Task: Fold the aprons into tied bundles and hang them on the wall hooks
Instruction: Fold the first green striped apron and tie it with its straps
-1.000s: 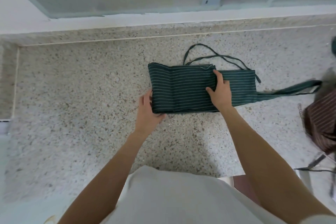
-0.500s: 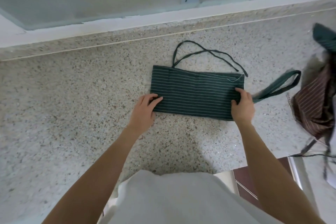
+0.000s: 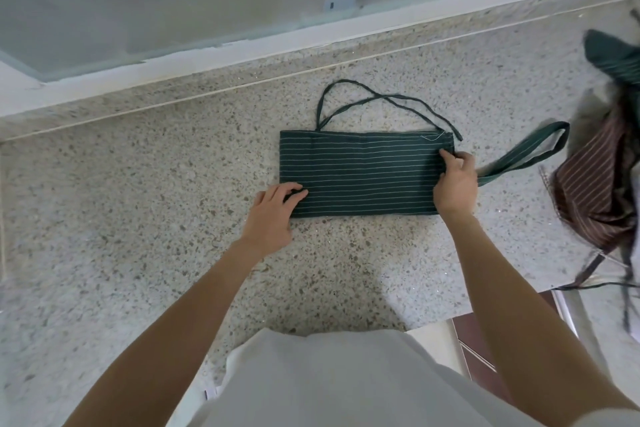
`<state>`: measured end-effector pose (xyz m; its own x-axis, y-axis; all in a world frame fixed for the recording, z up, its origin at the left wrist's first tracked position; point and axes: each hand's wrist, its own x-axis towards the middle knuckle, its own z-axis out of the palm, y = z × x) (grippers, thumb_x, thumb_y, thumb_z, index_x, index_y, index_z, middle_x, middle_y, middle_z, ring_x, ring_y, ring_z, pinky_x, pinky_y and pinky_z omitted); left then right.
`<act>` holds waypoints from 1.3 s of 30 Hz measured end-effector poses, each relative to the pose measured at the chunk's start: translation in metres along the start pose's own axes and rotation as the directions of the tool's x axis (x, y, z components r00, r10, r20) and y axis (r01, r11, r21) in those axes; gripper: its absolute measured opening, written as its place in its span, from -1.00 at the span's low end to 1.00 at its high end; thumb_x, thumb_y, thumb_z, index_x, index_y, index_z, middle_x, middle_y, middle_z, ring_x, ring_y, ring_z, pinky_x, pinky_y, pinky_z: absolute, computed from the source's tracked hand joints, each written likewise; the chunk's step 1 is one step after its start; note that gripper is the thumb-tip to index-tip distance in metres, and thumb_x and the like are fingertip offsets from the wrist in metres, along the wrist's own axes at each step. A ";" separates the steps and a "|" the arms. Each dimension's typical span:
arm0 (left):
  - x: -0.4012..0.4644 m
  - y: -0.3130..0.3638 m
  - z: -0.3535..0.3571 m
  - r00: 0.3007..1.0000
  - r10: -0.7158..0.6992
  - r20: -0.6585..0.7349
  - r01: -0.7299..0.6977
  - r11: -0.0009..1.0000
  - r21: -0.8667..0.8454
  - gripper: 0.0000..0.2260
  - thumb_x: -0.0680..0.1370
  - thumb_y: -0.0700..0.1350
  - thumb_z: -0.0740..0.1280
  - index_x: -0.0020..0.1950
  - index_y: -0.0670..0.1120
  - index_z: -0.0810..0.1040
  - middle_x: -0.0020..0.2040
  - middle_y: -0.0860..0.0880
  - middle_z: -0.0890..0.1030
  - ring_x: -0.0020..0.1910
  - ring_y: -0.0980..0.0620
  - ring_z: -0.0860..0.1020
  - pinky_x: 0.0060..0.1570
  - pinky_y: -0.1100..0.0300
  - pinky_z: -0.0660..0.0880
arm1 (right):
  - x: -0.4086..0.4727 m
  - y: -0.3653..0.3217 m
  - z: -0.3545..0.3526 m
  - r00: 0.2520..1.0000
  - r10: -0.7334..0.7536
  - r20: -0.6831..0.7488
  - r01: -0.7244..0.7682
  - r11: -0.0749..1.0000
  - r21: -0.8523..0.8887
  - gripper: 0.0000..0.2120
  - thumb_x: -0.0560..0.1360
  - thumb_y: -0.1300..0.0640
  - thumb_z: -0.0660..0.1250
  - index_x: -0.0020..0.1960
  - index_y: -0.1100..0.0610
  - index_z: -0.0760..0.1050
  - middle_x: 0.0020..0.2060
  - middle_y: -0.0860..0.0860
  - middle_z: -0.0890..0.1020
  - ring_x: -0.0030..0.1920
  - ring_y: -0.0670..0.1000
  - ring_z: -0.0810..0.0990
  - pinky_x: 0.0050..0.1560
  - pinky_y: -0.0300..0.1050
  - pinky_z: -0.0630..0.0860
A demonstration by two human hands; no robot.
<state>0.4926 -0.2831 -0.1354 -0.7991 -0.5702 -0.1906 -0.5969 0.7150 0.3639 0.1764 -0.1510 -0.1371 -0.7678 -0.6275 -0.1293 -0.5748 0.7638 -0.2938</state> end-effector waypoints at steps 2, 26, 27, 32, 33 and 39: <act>0.010 -0.003 -0.011 0.998 -0.049 -0.045 0.043 0.990 -0.132 -0.51 0.37 -0.27 0.33 0.30 -0.01 0.48 0.32 0.01 0.42 0.33 -0.02 0.30 0.33 0.02 0.19 | -0.011 -0.011 -0.003 0.995 -0.056 -0.084 0.045 0.991 -0.125 -0.55 0.47 0.39 0.20 0.35 0.18 0.40 0.35 0.27 0.31 0.22 0.32 0.36 0.20 0.11 0.39; -0.047 0.000 -0.010 0.978 0.206 -0.043 -0.203 0.977 0.059 -0.64 0.34 -0.19 0.41 0.11 -0.03 0.48 0.21 -0.04 0.47 0.22 -0.03 0.40 0.14 0.07 0.40 | -0.056 -0.053 0.027 0.834 -0.546 0.083 0.552 0.826 -0.113 -0.68 0.48 0.32 0.32 0.22 0.14 0.53 0.13 0.17 0.53 0.14 0.23 0.48 0.13 0.13 0.43; -0.047 -0.003 -0.006 0.968 0.247 -0.045 -0.243 0.967 0.075 -0.65 0.33 -0.22 0.41 0.09 -0.04 0.50 0.18 -0.03 0.50 0.21 -0.01 0.42 0.16 0.10 0.37 | -0.056 -0.052 0.028 0.828 -0.552 0.101 0.560 0.822 -0.104 -0.68 0.49 0.31 0.30 0.24 0.16 0.51 0.14 0.16 0.53 0.15 0.22 0.48 0.14 0.12 0.43; -0.038 -0.014 -0.001 0.966 0.236 -0.108 -0.237 0.971 0.005 -0.78 0.29 -0.25 0.44 -0.10 -0.09 0.58 -0.10 0.00 0.60 -0.10 0.01 0.57 0.00 0.24 0.37 | -0.064 -0.043 0.022 0.804 -0.566 0.181 0.573 0.820 0.016 -0.54 0.48 0.32 0.27 0.37 0.25 0.36 0.32 0.17 0.43 0.33 0.16 0.39 0.35 0.05 0.36; -0.036 -0.013 -0.005 0.965 0.224 -0.135 -0.228 0.973 -0.020 -0.86 0.31 -0.21 0.41 -0.16 -0.09 0.58 -0.18 0.01 0.60 -0.20 0.02 0.58 -0.08 0.23 0.43 | -0.067 -0.039 0.021 0.785 -0.586 0.201 0.592 0.805 0.038 -0.51 0.46 0.32 0.29 0.39 0.27 0.33 0.35 0.18 0.40 0.37 0.16 0.35 0.38 0.05 0.30; -0.020 0.015 -0.057 0.912 0.038 -0.409 -0.164 0.947 -0.277 -0.88 0.43 -0.09 0.32 -0.14 -0.10 0.61 -0.26 0.07 0.62 -0.32 0.16 0.54 -0.27 0.38 0.46 | -0.067 -0.040 0.013 0.813 -0.535 0.228 0.502 0.844 0.189 -0.55 0.40 0.15 0.44 0.24 0.17 0.42 0.23 0.08 0.53 0.23 0.08 0.49 0.29 0.10 0.42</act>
<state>0.5039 -0.2837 -0.0735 -0.7223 -0.6580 0.2127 -0.4145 0.6581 0.6285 0.2552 -0.1416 -0.1293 -0.2525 -0.9536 -0.1640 -0.8170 0.3009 -0.4919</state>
